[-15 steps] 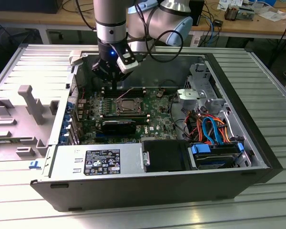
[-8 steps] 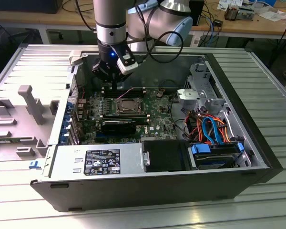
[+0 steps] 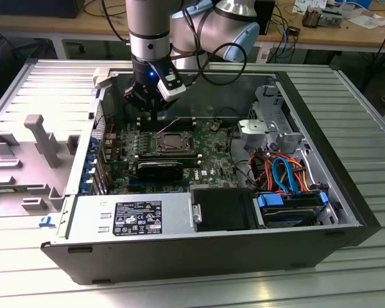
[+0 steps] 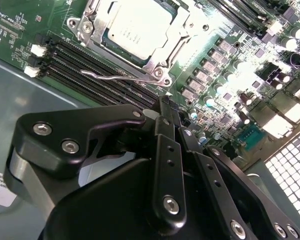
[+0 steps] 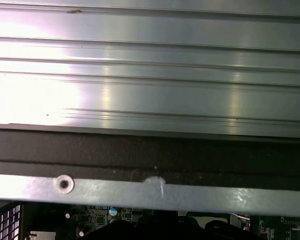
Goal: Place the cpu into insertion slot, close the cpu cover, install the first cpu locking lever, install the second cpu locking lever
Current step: 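Install the first cpu locking lever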
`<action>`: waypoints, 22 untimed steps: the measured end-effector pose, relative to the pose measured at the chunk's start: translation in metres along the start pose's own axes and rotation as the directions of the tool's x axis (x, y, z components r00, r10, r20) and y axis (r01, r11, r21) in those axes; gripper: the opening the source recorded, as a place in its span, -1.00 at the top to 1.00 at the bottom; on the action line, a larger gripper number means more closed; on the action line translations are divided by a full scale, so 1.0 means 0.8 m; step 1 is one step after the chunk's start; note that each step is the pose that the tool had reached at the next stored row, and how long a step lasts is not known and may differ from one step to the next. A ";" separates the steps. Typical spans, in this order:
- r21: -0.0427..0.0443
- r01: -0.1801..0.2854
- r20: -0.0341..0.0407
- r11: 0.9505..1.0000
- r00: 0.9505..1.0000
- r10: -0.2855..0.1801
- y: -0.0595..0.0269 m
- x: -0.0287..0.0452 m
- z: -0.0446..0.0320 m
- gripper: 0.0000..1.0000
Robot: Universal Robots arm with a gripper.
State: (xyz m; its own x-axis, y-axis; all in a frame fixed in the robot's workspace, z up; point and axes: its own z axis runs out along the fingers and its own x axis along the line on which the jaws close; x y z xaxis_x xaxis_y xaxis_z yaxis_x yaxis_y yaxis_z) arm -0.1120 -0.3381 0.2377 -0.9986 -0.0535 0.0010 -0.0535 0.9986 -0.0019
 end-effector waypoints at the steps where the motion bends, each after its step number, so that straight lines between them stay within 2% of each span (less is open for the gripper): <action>1: 0.000 0.000 0.000 1.000 1.000 0.000 0.000 0.0000 0.0004 0.79; 15: 0.000 0.000 0.000 1.000 1.000 0.000 0.000 -0.0010 0.0064 0.79; 22: 0.000 0.000 0.000 1.000 1.000 0.000 0.000 -0.0047 0.0093 0.79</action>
State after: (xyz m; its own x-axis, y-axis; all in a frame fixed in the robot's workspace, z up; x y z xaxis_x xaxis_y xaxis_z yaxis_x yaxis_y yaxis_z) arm -0.1082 -0.3381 0.2302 -0.9986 -0.0535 0.0010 -0.0535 0.9986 -0.0019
